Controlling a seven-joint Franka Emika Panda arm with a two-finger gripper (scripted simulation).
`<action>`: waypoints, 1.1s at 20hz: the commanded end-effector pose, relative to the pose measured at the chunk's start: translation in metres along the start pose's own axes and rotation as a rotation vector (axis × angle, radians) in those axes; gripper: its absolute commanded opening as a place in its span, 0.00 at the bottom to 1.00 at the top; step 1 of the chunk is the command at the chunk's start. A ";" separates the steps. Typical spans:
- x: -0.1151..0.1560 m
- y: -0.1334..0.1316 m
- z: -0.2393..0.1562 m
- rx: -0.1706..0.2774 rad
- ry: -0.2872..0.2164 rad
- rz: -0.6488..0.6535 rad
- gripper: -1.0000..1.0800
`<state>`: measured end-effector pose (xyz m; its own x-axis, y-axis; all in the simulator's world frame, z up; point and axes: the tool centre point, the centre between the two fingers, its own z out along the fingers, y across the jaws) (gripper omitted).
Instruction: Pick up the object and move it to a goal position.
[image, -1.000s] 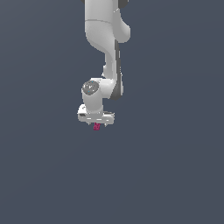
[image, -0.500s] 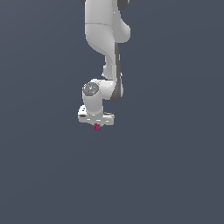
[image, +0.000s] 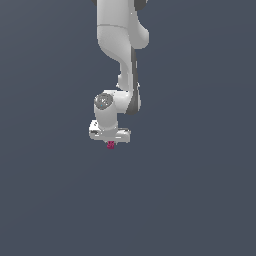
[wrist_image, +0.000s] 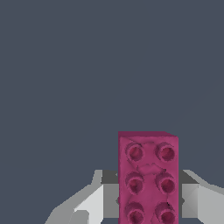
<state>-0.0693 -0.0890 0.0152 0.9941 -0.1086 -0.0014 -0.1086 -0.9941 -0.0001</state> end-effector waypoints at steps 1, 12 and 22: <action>-0.001 0.001 -0.005 0.000 0.001 0.000 0.00; -0.012 0.014 -0.064 0.001 0.001 0.000 0.00; -0.030 0.035 -0.162 0.001 0.001 0.001 0.00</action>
<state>-0.0993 -0.1170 0.1605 0.9940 -0.1092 -0.0004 -0.1092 -0.9940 -0.0009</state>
